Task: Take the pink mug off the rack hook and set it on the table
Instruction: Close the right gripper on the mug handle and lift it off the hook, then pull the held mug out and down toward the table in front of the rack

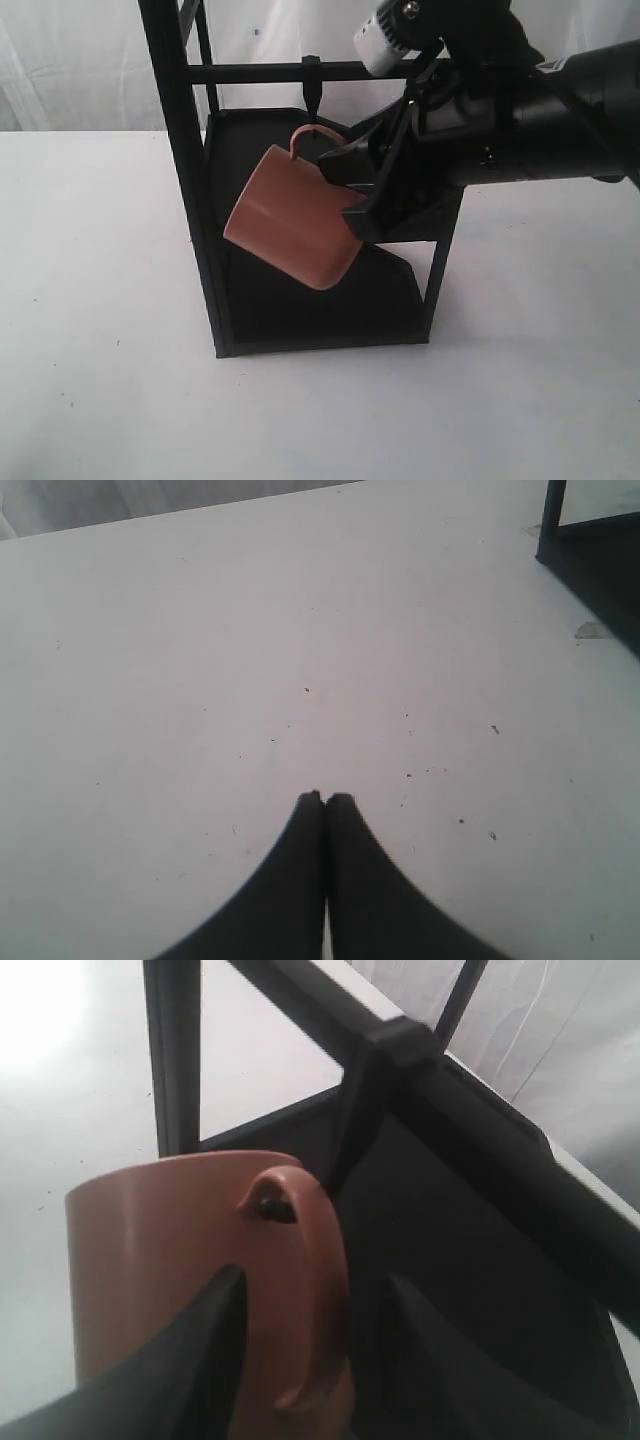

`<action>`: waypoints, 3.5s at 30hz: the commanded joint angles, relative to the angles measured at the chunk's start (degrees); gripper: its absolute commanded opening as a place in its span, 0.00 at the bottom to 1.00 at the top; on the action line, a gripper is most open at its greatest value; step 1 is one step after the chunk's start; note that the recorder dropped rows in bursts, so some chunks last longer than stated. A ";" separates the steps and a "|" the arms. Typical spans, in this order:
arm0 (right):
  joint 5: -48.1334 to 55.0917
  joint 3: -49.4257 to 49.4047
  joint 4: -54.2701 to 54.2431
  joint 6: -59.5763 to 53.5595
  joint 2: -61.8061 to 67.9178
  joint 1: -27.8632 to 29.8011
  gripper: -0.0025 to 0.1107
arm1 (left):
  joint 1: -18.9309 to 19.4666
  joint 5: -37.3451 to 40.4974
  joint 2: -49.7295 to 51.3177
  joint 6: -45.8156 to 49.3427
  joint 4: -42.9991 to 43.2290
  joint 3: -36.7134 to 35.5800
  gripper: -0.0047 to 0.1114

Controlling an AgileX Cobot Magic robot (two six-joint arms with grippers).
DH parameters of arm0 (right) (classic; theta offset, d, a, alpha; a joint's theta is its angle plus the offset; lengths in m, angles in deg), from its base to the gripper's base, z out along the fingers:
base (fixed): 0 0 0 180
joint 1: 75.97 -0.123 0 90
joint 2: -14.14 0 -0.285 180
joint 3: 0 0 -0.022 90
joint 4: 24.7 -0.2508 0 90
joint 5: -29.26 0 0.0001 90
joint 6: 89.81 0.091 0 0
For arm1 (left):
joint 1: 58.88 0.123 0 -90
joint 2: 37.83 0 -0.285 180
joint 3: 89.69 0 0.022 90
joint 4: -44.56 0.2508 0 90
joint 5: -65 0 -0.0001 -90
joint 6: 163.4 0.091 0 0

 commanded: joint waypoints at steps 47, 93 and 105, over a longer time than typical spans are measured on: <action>5.09 -1.40 -2.94 19.32 -8.91 0.02 0.02 | -0.16 -0.08 -0.29 -0.06 -0.32 -0.11 0.04; -56.18 -42.83 33.55 77.03 -20.00 -13.66 0.02 | -0.16 -0.08 -0.29 -0.06 -0.32 -0.11 0.04; -77.21 -52.88 41.93 77.39 -19.90 -13.66 0.02 | -0.16 -0.08 -0.29 -0.06 -0.32 -0.11 0.04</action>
